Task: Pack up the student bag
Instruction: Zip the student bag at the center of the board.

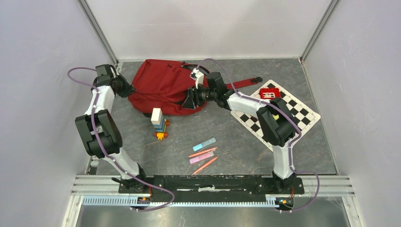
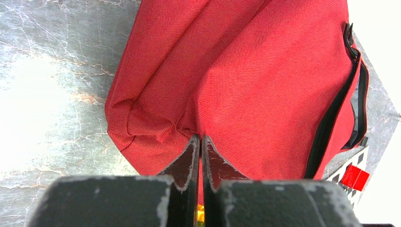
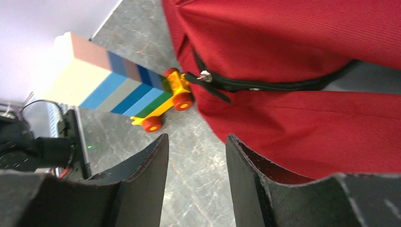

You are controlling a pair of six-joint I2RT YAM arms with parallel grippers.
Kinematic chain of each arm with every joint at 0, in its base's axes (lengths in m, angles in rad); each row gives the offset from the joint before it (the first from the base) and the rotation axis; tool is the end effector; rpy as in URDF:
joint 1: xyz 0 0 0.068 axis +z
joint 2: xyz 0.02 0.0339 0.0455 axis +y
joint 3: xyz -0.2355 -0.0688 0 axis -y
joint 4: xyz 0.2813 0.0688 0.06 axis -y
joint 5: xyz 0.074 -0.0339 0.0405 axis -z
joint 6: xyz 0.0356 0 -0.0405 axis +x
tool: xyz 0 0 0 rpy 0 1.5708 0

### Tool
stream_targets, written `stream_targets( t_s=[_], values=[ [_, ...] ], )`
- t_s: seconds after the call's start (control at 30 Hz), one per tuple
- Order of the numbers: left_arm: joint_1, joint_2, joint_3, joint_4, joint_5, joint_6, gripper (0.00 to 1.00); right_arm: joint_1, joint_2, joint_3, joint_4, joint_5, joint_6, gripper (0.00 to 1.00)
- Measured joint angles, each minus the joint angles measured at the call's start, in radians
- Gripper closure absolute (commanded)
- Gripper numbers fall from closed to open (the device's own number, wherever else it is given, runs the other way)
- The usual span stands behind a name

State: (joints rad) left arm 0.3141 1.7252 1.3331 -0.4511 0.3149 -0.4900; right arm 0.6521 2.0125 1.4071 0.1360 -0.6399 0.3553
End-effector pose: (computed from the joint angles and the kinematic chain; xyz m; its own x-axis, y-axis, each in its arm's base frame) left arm 0.3941 0.1164 0.2136 -0.5806 -0.6591 -0.4780 -0.4206 0.7455 -0.5171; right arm 0.3667 0.3067 0.1693 -0.6537 -0.1480 -0.7422 -0.7281 0.3903 0.5635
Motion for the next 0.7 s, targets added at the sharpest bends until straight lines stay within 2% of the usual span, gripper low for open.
stream_targets(
  t_s=[0.17, 0.43, 0.57, 0.7],
  values=[
    [0.000, 0.000, -0.009, 0.005, 0.000, 0.000, 0.94, 0.000, 0.098, 0.074, -0.010, 0.044, -0.010, 0.36],
    [0.000, 0.000, -0.009, 0.008, 0.000, 0.000, 0.94, 0.000, 0.261, 0.214, -0.003, 0.019, -0.011, 0.36],
    [0.000, 0.000, -0.009, 0.010, 0.000, 0.000, 0.94, 0.000, 0.295, 0.256, -0.004, -0.010, -0.010, 0.42],
    [0.001, 0.000, -0.009, 0.011, 0.000, 0.000, 0.94, 0.000, 0.304, 0.272, -0.002, -0.050, -0.003, 0.59]
  ],
)
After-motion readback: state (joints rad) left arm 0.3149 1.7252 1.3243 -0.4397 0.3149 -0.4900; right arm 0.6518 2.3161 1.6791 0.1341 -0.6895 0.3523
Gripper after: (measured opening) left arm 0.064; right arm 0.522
